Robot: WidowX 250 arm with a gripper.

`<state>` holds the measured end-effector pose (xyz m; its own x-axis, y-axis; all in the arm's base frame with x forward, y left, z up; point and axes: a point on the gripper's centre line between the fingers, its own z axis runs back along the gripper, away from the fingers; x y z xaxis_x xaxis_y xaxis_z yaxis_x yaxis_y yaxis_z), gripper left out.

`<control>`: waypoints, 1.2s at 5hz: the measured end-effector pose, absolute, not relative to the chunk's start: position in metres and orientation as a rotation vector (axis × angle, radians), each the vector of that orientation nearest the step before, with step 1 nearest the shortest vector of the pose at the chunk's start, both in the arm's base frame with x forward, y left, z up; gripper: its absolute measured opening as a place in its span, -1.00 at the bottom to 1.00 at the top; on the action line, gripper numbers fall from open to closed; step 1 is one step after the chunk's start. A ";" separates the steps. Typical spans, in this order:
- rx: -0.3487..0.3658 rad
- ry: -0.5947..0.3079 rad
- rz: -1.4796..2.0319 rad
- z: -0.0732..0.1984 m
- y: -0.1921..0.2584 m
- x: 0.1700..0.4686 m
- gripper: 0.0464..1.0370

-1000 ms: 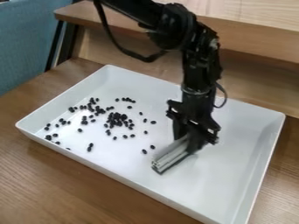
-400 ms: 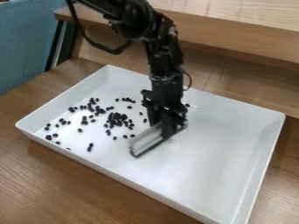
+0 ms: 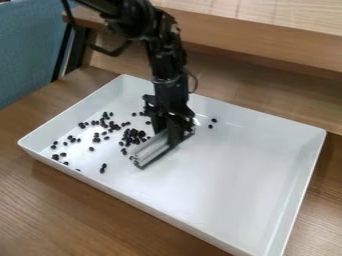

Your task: Sweep into pile

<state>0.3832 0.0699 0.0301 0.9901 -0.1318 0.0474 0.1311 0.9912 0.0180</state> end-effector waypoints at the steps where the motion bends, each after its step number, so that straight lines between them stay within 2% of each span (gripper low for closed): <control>1: 0.021 -0.045 -0.077 0.029 0.090 0.377 -0.31; 3: 0.026 -0.038 0.035 0.029 0.127 0.358 -0.31; 6: 0.049 -0.044 0.088 0.035 0.159 0.351 -0.31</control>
<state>0.3506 0.1587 0.0345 0.9952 0.0868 0.0459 -0.0889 0.9949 0.0470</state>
